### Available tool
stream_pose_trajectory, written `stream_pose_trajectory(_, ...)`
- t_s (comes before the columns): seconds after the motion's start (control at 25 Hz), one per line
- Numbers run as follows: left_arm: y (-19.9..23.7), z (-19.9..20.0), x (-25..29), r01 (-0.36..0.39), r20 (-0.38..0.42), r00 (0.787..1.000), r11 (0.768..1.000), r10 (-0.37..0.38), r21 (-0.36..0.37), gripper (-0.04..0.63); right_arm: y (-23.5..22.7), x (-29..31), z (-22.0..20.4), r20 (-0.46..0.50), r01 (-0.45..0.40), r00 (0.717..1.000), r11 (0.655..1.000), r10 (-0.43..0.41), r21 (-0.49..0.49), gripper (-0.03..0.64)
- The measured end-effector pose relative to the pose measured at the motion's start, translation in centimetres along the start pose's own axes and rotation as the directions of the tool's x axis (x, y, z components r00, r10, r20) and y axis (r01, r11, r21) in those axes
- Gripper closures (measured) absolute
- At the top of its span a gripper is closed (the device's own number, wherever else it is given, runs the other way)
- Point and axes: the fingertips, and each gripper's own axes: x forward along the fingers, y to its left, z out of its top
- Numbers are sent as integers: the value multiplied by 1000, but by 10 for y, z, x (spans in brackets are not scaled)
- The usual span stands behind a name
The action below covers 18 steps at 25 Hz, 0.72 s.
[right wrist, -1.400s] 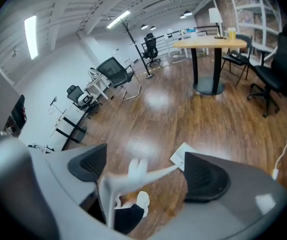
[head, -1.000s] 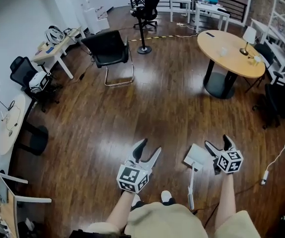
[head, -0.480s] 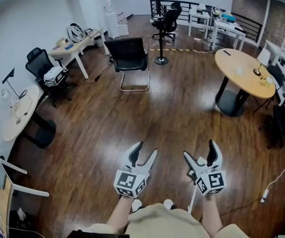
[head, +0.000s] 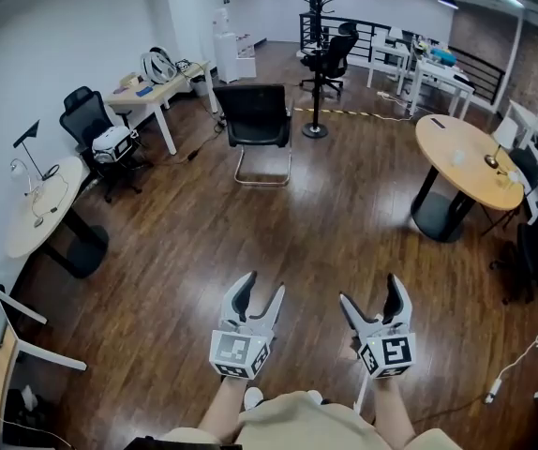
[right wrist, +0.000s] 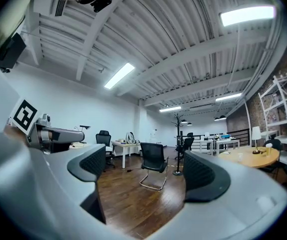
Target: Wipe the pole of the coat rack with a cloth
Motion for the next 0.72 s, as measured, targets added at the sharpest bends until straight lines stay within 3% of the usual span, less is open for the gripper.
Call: stream_pose_trajectory(0.72,-21,-6,12,13,-4,1000,999,-13,-31,377,-7,-5,-15,-46,-48,998,999,48,16,163)
